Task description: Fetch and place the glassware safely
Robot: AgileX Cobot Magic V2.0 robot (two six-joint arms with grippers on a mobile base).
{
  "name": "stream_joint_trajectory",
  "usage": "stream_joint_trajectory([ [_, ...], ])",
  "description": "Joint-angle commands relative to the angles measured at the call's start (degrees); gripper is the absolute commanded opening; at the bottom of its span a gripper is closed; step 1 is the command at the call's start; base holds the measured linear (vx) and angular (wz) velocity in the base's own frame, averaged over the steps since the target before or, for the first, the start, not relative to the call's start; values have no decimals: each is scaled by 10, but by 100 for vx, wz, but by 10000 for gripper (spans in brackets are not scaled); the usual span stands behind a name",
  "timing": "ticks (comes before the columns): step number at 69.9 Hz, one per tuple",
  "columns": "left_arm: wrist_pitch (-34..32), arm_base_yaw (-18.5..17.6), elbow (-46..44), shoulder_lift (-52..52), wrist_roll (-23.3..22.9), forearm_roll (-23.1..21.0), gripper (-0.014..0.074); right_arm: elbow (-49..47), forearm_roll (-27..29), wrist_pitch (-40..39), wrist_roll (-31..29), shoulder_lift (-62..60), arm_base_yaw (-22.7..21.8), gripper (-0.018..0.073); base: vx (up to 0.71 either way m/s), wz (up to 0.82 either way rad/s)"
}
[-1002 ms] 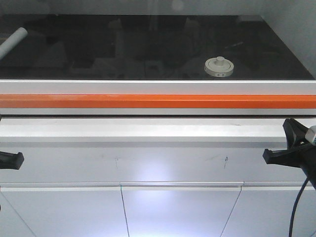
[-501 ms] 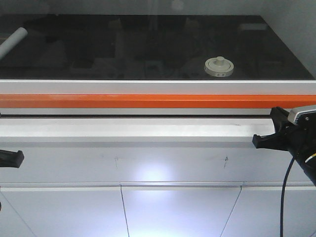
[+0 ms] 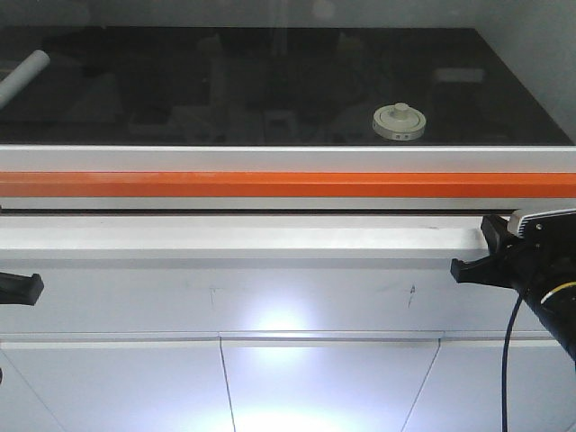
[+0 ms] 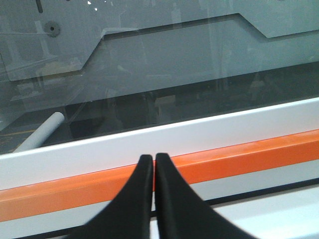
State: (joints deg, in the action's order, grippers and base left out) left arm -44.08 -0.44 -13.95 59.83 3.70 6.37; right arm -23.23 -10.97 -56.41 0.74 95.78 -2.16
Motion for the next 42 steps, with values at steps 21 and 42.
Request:
stream_joint_trajectory([
  [21,-46,-4,-12,-5,-2,-4,-7,-68,-2,-52,-2,29,-3,-1,0,0],
  [42,-46,-4,-12,-5,-2,-4,-7,-113,-1,-52,-2,53,-3,-1,0,0],
])
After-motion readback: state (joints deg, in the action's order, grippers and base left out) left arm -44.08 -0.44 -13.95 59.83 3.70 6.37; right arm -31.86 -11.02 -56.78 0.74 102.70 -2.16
